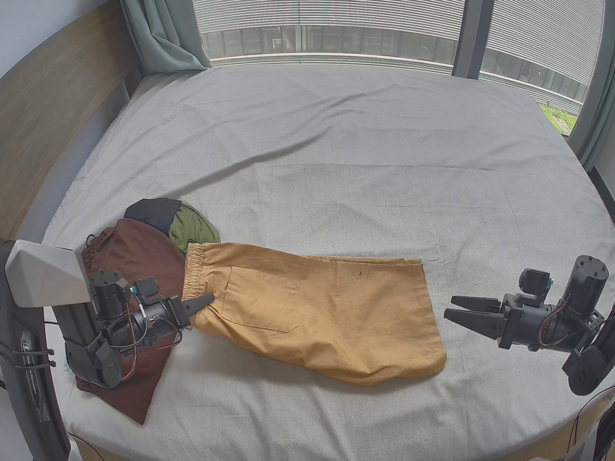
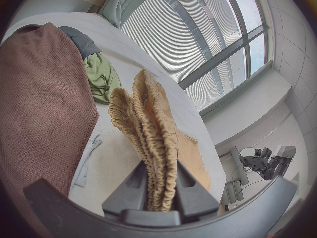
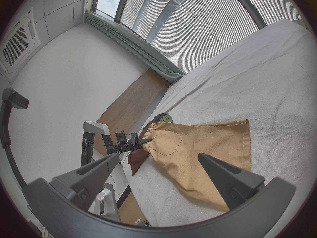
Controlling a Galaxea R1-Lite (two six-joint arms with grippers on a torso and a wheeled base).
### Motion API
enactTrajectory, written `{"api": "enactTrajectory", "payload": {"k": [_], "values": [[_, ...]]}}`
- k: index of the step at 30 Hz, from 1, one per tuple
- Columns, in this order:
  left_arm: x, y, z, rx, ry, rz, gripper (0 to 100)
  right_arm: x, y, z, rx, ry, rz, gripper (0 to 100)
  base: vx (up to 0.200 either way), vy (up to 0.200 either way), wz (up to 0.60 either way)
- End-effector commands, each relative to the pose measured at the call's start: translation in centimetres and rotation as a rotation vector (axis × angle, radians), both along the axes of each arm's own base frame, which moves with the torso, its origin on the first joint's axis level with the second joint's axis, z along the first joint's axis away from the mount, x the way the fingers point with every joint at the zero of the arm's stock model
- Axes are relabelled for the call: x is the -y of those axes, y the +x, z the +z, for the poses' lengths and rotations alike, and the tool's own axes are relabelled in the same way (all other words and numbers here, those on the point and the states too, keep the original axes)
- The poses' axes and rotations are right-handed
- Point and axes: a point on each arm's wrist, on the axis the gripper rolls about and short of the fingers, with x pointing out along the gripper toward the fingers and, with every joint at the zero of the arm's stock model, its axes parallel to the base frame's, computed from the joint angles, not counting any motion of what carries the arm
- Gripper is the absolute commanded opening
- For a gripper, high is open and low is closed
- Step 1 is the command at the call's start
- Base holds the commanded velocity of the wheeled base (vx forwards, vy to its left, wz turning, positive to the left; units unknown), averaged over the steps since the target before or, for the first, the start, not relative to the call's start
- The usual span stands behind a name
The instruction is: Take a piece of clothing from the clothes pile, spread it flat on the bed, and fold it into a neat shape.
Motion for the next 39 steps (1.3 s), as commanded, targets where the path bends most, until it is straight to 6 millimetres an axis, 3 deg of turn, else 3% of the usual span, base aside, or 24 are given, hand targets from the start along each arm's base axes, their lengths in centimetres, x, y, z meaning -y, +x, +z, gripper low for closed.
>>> {"api": "enactTrajectory", "payload": {"k": [1,14,39], "values": [[-0.3,0.0,0.5,0.016,-0.003,0.001,0,0.0,0.1,-0.1,0.0,-0.005,0.001,100,0.0,0.0,0.0],[-0.8,0.0,0.6,0.023,-0.001,0.002,0,0.0,0.1,-0.3,0.004,-0.014,-0.001,100,0.0,0.0,0.0],[4.9,-0.8,2.6,0.145,0.042,-0.183,0,0.4,0.0,-0.2,0.007,-0.013,-0.013,100,0.0,0.0,0.0]]}}
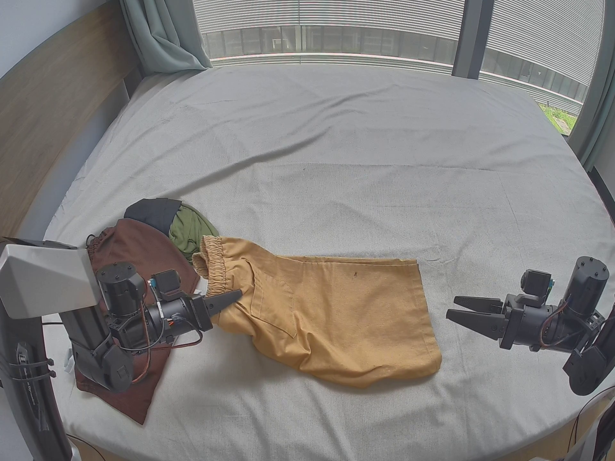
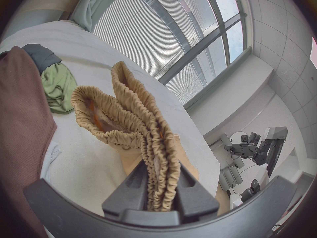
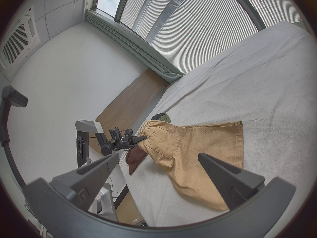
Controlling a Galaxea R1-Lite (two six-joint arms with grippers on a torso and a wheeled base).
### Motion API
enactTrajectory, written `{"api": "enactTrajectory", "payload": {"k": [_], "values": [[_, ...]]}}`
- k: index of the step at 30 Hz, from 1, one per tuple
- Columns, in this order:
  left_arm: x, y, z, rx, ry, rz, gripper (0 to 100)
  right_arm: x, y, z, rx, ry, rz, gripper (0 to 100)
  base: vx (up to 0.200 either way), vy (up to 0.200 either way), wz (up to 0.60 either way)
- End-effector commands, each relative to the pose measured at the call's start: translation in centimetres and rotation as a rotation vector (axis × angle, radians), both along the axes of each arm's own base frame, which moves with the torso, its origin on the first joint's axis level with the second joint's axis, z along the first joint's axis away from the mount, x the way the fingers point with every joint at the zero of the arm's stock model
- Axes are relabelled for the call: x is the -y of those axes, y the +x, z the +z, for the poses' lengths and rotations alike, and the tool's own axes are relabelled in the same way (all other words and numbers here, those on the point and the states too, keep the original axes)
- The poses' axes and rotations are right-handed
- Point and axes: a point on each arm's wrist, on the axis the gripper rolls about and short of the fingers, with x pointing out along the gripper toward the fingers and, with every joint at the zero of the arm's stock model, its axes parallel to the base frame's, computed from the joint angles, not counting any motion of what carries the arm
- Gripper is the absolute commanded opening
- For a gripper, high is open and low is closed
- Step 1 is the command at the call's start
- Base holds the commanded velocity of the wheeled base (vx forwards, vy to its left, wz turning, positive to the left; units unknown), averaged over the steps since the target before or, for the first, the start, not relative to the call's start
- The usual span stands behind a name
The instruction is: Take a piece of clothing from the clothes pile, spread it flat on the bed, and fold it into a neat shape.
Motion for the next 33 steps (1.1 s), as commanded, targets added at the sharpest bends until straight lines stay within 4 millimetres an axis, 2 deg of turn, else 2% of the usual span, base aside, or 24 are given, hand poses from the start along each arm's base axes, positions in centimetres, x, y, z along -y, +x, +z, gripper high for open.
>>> {"api": "enactTrajectory", "payload": {"k": [1,8,11,33], "values": [[0.8,0.0,0.2,0.018,0.002,-0.024,0,0.0,0.0,0.0,0.002,-0.001,0.001,100,0.0,0.0,0.0],[2.1,0.1,0.5,0.039,-0.003,-0.063,0,-0.1,0.0,0.0,0.001,0.0,0.003,100,0.0,0.0,0.0],[3.6,0.1,0.6,0.053,-0.008,-0.099,0,0.0,0.0,0.1,0.004,0.001,0.001,100,0.0,0.0,0.0],[8.1,0.7,0.8,0.086,-0.049,-0.209,0,0.0,0.1,0.1,0.004,0.001,0.0,100,0.0,0.0,0.0]]}}
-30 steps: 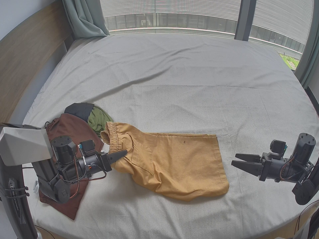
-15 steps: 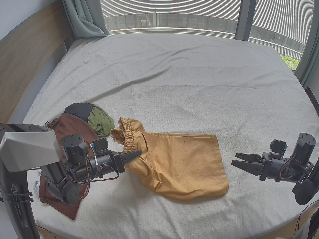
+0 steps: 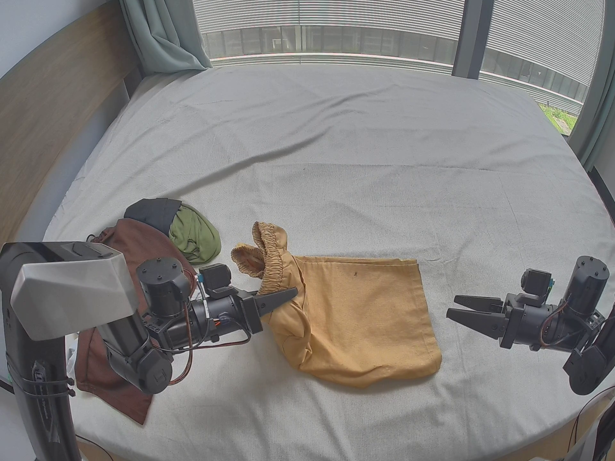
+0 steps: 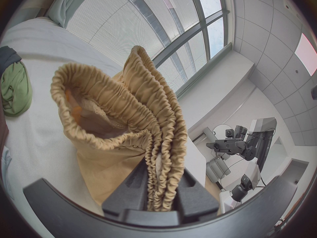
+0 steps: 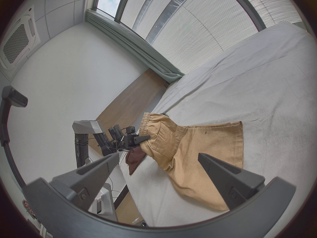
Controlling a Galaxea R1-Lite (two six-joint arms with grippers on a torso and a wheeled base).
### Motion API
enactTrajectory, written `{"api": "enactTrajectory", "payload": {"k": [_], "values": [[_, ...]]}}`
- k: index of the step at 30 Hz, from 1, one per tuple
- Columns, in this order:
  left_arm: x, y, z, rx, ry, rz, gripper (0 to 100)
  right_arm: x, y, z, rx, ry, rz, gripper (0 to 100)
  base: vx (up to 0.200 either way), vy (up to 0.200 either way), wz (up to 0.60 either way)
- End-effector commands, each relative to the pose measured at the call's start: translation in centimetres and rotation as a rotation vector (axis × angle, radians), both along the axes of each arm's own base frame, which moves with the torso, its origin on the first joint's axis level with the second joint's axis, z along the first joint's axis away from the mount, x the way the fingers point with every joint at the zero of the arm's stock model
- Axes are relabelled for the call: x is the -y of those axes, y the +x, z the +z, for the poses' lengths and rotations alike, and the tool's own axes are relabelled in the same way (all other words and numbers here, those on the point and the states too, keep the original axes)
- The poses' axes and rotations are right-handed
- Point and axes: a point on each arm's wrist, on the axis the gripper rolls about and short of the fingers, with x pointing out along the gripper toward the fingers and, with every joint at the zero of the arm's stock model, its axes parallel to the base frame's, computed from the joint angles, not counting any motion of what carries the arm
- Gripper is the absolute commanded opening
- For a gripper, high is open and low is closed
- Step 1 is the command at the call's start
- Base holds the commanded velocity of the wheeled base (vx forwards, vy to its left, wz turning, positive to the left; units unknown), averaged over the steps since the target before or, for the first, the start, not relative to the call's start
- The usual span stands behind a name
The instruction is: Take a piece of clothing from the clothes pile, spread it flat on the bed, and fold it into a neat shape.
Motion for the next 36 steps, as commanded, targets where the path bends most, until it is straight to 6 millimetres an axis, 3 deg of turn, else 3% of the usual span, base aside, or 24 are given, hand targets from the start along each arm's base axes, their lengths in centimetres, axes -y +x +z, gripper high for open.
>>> {"api": "enactTrajectory", "payload": {"k": [1,19,36], "values": [[1.2,-0.1,0.0,-0.007,-0.014,-0.029,0,0.0,0.0,0.0,0.0,0.0,0.002,100,0.0,0.0,0.0],[5.7,-0.3,-0.9,-0.023,-0.043,-0.137,0,0.0,0.1,0.0,0.0,0.0,0.0,100,0.0,0.0,0.0],[9.1,-0.6,-3.9,-0.083,-0.044,-0.212,0,0.0,0.5,0.2,0.015,0.004,-0.005,100,0.0,0.0,0.0]]}}
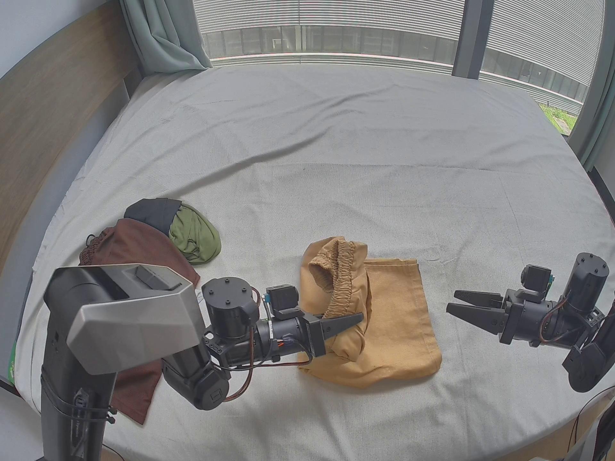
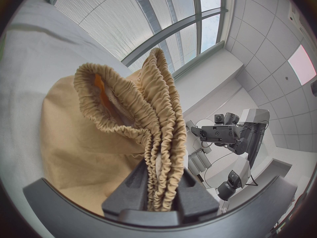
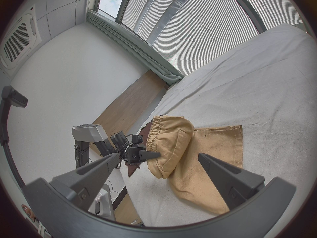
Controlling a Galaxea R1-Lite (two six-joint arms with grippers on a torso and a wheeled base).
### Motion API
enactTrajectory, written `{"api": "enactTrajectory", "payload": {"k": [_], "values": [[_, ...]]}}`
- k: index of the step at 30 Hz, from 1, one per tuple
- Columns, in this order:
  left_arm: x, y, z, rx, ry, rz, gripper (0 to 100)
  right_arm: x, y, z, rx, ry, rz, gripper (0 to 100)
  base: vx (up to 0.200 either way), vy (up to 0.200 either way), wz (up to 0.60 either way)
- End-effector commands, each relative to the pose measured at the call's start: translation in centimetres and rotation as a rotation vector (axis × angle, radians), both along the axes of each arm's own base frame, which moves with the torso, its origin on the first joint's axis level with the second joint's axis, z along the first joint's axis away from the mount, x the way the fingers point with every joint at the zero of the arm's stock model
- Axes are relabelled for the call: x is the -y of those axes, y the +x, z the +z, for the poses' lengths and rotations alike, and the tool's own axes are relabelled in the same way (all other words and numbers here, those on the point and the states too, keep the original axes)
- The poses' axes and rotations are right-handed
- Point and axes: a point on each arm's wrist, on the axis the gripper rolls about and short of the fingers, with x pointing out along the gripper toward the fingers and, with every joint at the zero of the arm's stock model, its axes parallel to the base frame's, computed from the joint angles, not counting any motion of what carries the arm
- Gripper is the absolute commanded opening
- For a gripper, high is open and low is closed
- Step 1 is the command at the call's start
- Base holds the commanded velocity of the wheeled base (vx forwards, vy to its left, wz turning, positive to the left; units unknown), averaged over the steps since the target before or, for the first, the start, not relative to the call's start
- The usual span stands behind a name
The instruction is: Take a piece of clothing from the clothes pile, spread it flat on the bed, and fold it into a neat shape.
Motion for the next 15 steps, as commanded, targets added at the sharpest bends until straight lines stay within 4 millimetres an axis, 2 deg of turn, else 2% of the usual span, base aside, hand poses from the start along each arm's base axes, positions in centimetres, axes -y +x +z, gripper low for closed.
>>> {"api": "enactTrajectory", "payload": {"k": [1,9,15], "values": [[0.9,-0.1,-1.4,-0.035,0.006,-0.02,0,0.0,0.1,0.0,0.002,0.001,0.001,100,0.0,0.0,0.0],[1.9,0.3,-1.0,-0.052,-0.033,-0.004,0,0.1,0.2,0.1,0.005,0.001,-0.004,100,0.0,0.0,0.0],[2.6,0.6,-1.8,-0.051,-0.033,0.007,0,0.1,0.3,0.1,0.008,0.002,-0.005,100,0.0,0.0,0.0]]}}
